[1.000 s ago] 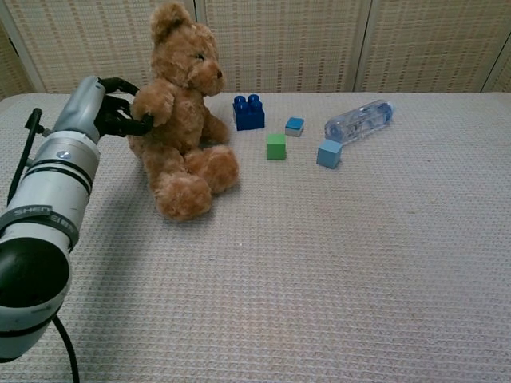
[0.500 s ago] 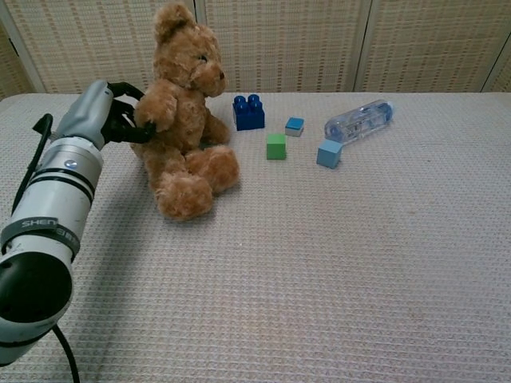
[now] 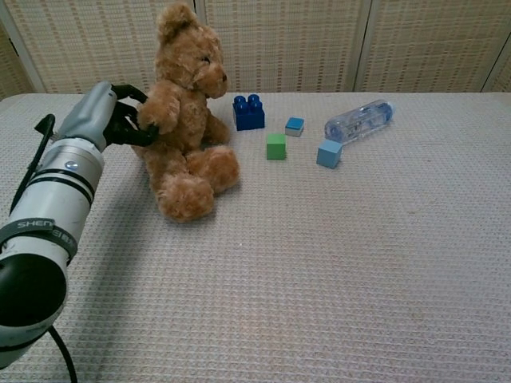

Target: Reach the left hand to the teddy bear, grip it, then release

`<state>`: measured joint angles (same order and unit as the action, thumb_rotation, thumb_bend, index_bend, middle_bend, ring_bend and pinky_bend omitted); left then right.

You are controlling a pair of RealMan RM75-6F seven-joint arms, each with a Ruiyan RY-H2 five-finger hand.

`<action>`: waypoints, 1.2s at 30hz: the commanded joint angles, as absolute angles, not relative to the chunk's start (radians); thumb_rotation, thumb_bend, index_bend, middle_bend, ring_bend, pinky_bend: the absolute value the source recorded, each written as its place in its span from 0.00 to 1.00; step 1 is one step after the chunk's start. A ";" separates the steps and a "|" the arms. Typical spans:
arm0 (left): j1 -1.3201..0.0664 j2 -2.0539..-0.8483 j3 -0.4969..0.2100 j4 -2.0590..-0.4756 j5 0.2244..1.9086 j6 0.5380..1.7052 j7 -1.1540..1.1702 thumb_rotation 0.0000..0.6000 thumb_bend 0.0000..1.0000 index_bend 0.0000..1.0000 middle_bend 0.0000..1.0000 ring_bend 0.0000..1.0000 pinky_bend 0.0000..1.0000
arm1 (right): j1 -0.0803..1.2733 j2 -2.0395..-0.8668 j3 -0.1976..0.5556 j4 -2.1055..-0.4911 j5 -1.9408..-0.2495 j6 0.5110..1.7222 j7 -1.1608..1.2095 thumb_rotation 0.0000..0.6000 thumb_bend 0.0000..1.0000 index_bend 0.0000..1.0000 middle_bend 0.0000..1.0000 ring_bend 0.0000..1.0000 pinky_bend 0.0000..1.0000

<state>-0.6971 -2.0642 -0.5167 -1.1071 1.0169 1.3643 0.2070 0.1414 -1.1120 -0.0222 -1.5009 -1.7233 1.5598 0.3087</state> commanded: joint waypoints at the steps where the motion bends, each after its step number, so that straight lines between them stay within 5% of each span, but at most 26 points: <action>1: -0.701 -2.069 -0.514 -1.093 1.062 1.401 0.163 1.00 0.43 0.47 0.58 0.50 0.44 | 0.141 -1.112 -0.022 -1.501 -1.723 1.559 0.308 1.00 0.16 0.00 0.10 0.00 0.22; 5: -0.707 -2.088 -0.505 -1.041 1.116 1.444 0.099 1.00 0.43 0.42 0.54 0.48 0.44 | 0.142 -1.113 -0.022 -1.500 -1.723 1.559 0.308 1.00 0.16 0.00 0.10 0.00 0.22; 12: -0.689 -2.058 -0.503 -1.104 1.022 1.349 0.209 1.00 0.43 0.46 0.57 0.49 0.44 | 0.142 -1.113 -0.024 -1.500 -1.725 1.557 0.307 1.00 0.16 0.00 0.10 0.00 0.22; 36: -0.700 -2.091 -0.475 -1.018 1.150 1.441 0.105 1.00 0.43 0.46 0.57 0.48 0.44 | 0.141 -1.111 -0.024 -1.501 -1.725 1.562 0.312 1.00 0.16 0.00 0.10 0.00 0.22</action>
<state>-0.6995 -2.0906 -0.4767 -1.0151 1.1512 1.4465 0.1040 0.1406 -1.1105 -0.0243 -1.5005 -1.7250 1.5614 0.3124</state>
